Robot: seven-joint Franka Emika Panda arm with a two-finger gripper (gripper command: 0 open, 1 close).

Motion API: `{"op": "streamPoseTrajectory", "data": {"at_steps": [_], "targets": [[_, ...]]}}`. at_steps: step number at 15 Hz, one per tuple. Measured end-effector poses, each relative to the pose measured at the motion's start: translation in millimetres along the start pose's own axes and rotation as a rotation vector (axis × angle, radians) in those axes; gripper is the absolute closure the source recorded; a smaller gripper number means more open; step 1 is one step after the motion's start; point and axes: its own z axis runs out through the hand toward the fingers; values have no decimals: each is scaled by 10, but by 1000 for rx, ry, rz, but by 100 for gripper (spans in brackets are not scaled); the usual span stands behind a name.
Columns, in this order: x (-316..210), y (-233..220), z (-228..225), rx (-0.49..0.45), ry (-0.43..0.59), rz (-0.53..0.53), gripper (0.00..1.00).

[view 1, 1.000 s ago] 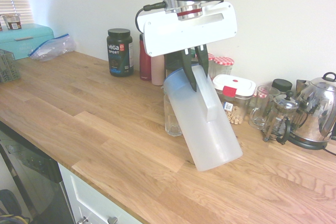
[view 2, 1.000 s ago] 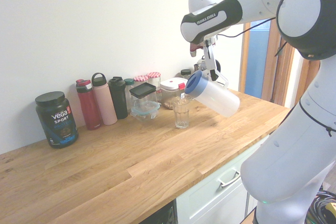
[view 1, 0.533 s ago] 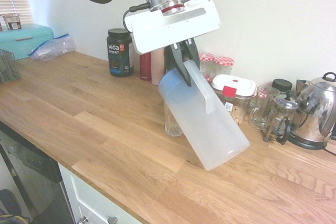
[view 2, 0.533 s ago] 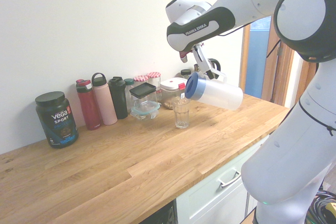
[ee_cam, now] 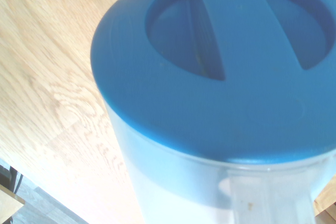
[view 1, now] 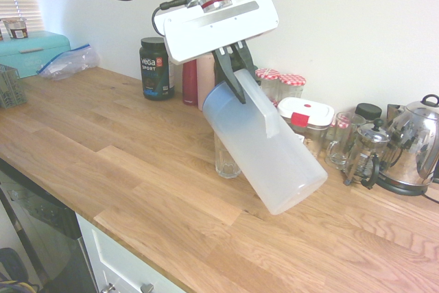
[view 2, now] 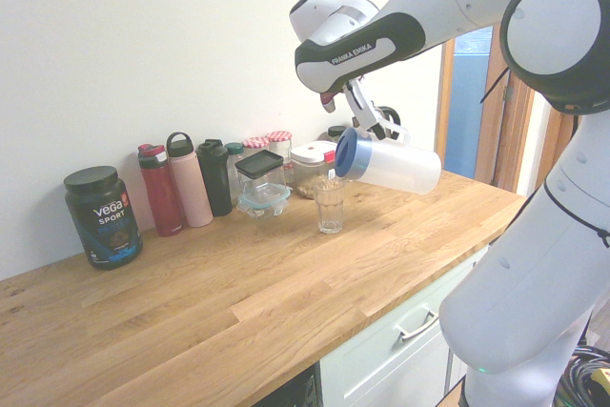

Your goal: Pour me some water

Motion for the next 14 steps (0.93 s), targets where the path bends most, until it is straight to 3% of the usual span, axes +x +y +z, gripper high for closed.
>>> {"op": "streamPoseTrajectory", "data": {"at_steps": [2, 6, 14], "targets": [[-34, 46, -3, 14, 6, 15, 100], [-208, 293, -28, 157, 89, 119, 100], [-896, 778, 149, 464, 257, 421, 100]]}}
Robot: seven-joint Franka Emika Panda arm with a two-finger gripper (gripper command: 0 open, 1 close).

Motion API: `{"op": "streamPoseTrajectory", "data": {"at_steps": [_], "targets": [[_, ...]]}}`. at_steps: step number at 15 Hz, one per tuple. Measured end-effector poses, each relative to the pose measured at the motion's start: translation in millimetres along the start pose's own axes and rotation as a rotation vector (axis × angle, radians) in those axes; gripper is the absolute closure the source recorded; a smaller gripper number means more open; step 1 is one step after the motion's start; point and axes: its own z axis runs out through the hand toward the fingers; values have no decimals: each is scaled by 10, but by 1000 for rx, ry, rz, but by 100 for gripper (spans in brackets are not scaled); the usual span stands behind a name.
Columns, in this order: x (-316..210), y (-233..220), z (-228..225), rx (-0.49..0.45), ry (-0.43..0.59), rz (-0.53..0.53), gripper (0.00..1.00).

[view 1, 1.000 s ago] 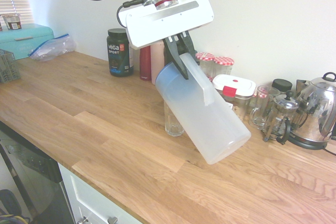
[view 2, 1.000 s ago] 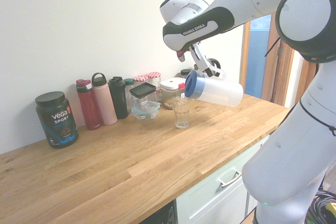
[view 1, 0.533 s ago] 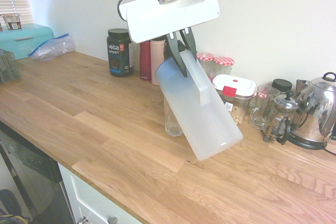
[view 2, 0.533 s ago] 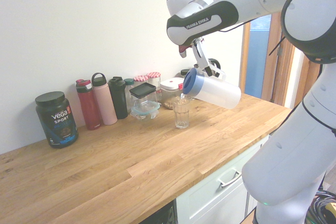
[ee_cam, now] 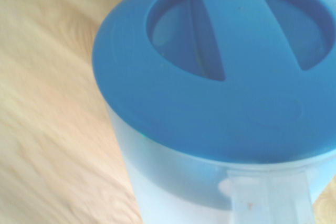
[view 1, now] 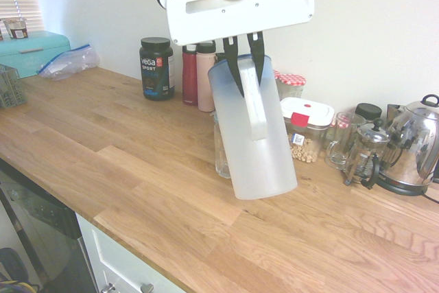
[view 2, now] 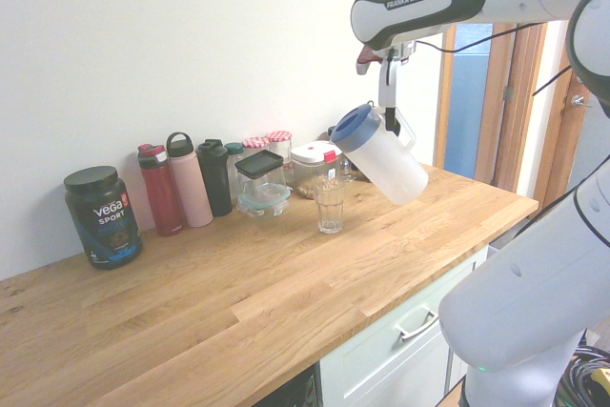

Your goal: Pour me some water

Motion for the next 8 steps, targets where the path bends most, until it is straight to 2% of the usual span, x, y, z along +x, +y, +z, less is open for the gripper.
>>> {"op": "streamPoseTrajectory", "data": {"at_steps": [8], "targets": [[-604, 407, 285, 65, 197, 353, 100]]}}
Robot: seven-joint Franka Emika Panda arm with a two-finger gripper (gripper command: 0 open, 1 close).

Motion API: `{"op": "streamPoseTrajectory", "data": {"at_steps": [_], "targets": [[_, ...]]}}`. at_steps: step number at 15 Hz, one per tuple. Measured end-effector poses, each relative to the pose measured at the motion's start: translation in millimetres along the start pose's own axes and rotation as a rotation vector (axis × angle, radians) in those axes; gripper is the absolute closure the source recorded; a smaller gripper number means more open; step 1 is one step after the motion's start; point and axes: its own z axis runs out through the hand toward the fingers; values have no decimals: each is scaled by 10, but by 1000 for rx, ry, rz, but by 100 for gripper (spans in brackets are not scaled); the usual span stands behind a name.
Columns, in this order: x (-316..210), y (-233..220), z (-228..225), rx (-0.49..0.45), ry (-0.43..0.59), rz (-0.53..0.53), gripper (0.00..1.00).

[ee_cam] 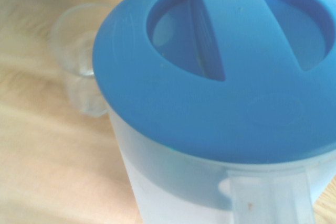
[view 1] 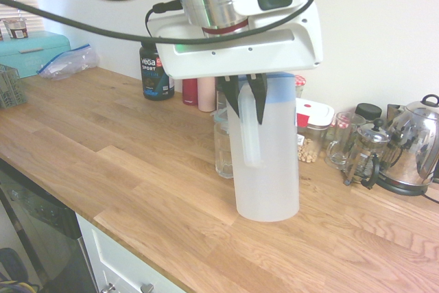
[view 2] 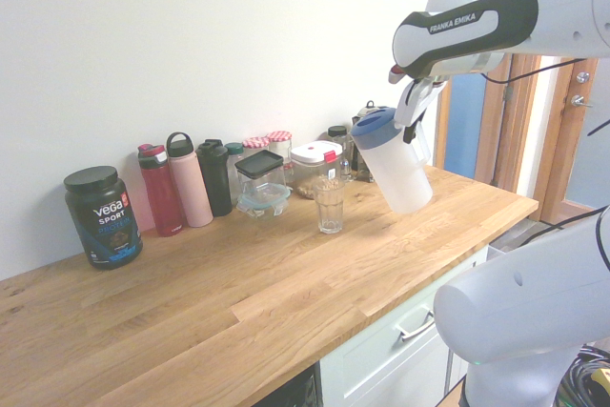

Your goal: Pour me some water

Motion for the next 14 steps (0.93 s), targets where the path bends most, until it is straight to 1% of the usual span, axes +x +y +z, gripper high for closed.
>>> {"op": "streamPoseTrajectory", "data": {"at_steps": [4, 7, 8, 10, 12, 14], "targets": [[-204, 26, 114, 64, 102, 176, 100], [-513, -48, 200, 117, 159, 294, 100], [-581, -48, 127, 136, 181, 327, 100], [-569, -85, -213, 195, 254, 381, 100], [-599, -237, -515, 248, 310, 411, 100], [-725, -499, -653, 260, 290, 389, 100]]}}
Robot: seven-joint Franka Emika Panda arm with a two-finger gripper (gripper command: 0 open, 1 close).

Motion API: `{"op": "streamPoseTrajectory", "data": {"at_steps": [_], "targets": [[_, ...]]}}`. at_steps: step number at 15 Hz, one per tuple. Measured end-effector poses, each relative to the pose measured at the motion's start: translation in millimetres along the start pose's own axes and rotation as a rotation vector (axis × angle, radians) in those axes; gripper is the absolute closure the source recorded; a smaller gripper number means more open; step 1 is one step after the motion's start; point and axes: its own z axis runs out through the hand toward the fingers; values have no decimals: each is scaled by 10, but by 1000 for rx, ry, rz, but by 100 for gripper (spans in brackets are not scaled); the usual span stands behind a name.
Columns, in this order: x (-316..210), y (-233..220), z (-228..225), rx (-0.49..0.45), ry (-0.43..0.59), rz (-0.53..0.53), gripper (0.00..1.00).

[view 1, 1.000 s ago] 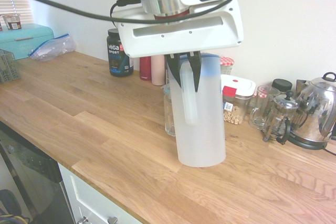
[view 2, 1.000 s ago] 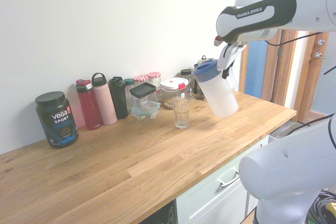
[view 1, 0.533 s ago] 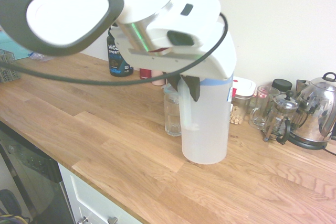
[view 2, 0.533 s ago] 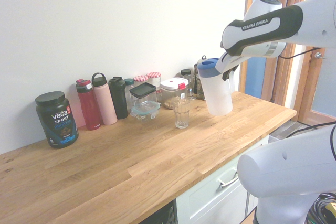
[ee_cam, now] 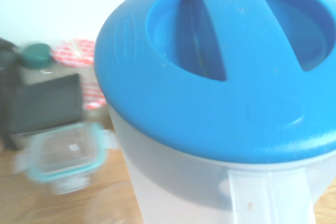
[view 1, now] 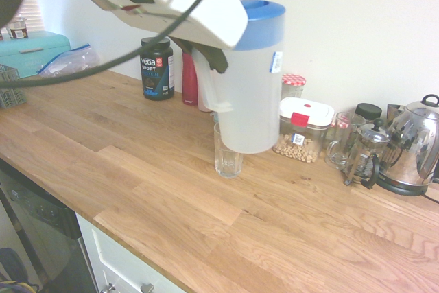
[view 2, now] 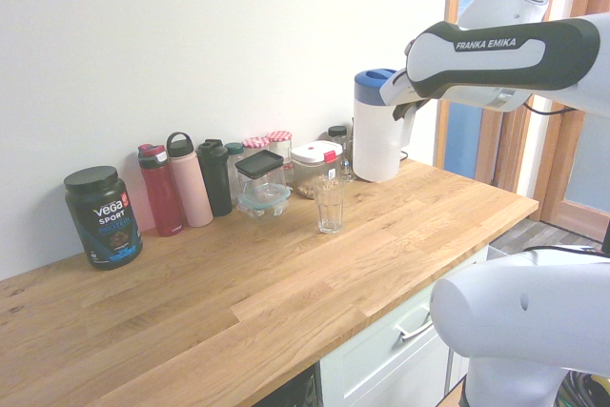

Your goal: Pour me some water

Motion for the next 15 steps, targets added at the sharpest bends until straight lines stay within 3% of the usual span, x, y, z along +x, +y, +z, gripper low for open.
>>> {"op": "streamPoseTrajectory", "data": {"at_steps": [10, 15], "targets": [[-1798, -1355, -206, 62, -189, -181, 100], [-2648, -1686, 295, 75, -222, -220, 100]]}}
